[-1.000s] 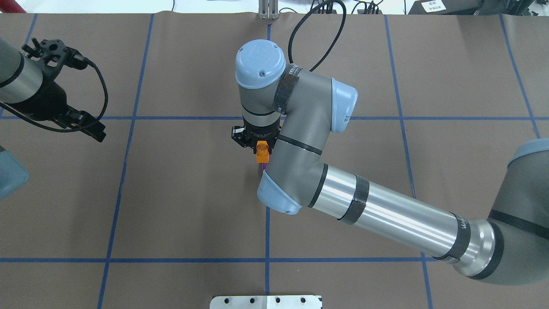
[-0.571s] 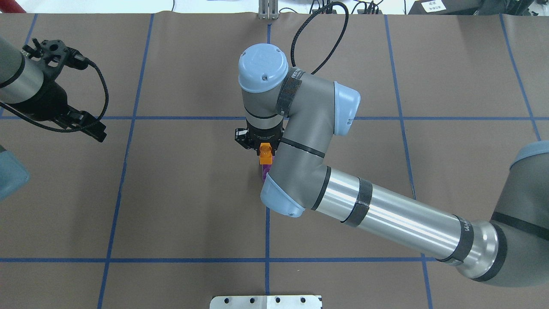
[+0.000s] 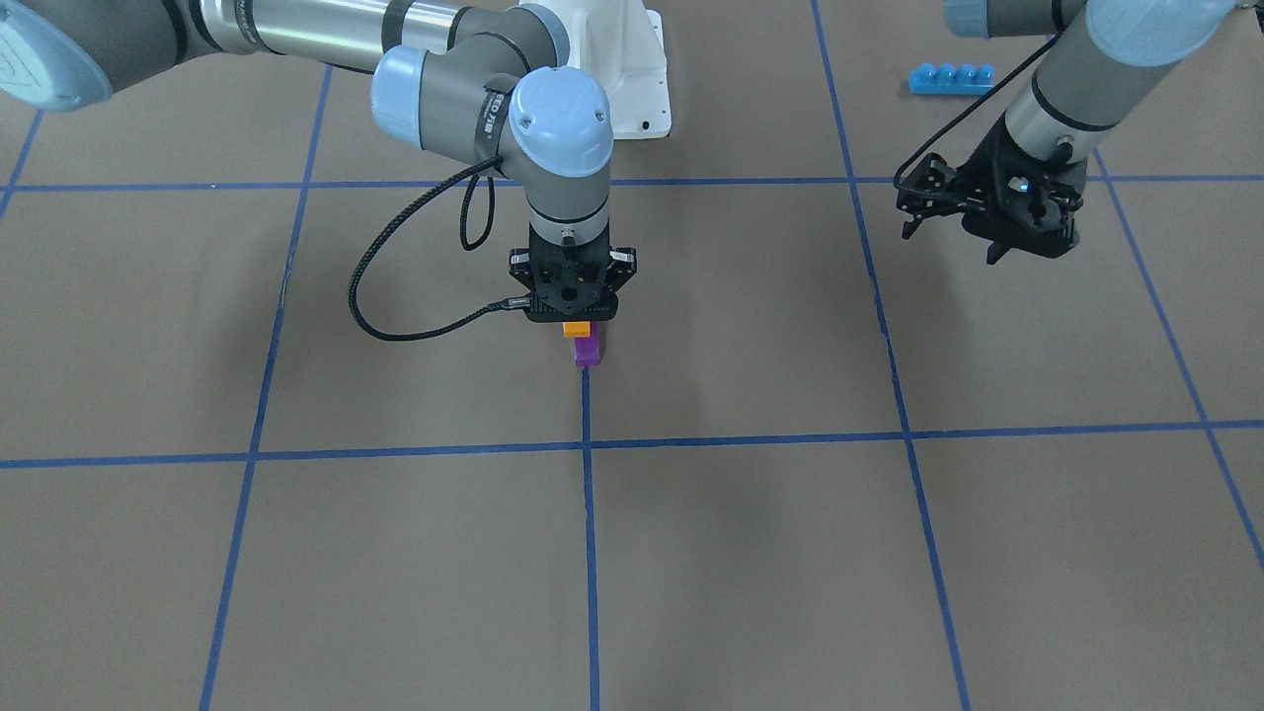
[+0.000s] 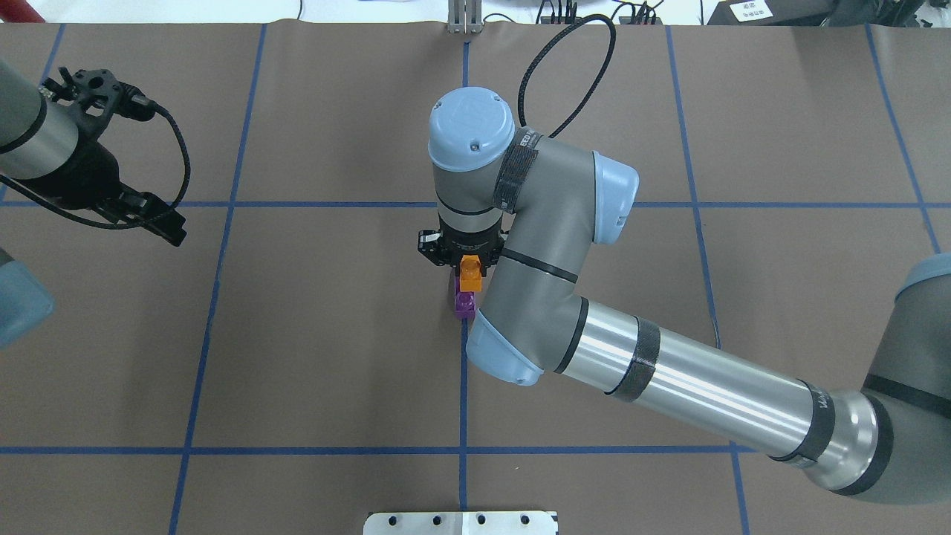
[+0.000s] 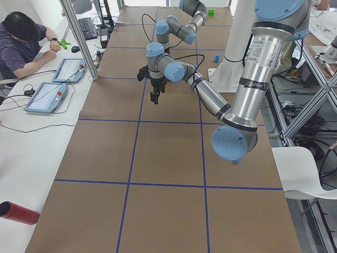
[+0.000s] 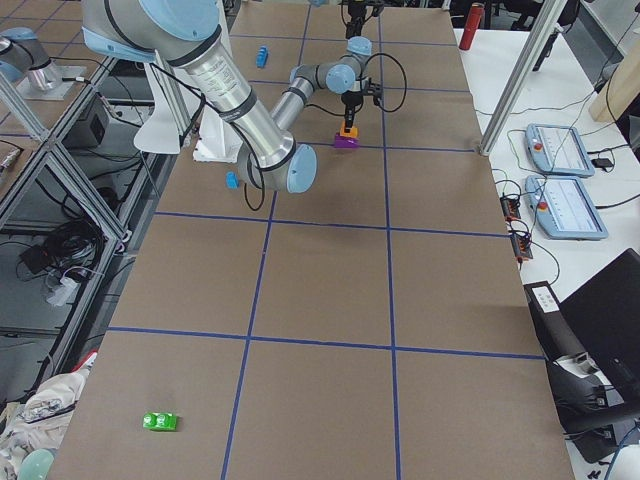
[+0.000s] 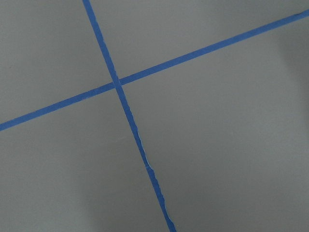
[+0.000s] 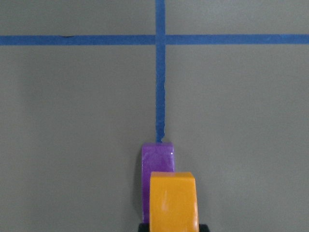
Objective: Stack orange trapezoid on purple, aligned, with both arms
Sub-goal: 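Lower the orange trapezoid onto the purple block, aligning its edges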
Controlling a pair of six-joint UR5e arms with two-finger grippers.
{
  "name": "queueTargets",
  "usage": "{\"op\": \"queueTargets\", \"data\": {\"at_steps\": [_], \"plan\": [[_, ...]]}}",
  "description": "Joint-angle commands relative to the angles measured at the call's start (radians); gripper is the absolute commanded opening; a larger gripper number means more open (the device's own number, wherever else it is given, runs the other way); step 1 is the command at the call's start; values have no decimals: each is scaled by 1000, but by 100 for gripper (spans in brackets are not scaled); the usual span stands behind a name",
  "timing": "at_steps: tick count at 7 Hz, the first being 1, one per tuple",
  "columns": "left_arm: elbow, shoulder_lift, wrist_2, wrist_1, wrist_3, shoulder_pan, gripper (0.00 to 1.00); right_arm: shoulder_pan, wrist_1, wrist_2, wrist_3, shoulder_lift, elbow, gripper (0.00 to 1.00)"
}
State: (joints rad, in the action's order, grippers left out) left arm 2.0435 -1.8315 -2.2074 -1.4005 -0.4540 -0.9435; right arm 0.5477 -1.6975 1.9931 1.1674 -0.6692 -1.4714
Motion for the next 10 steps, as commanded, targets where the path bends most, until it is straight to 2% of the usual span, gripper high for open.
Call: {"op": "queueTargets", "data": {"at_steps": [1,10], "plan": [[-3,-2,0,-2,0,0,100,-18,2,-32,0,0,-1,0],[-23,-3,0,-3,3,2,100,-48,2,-76,-2,-4,-6,0]]}}
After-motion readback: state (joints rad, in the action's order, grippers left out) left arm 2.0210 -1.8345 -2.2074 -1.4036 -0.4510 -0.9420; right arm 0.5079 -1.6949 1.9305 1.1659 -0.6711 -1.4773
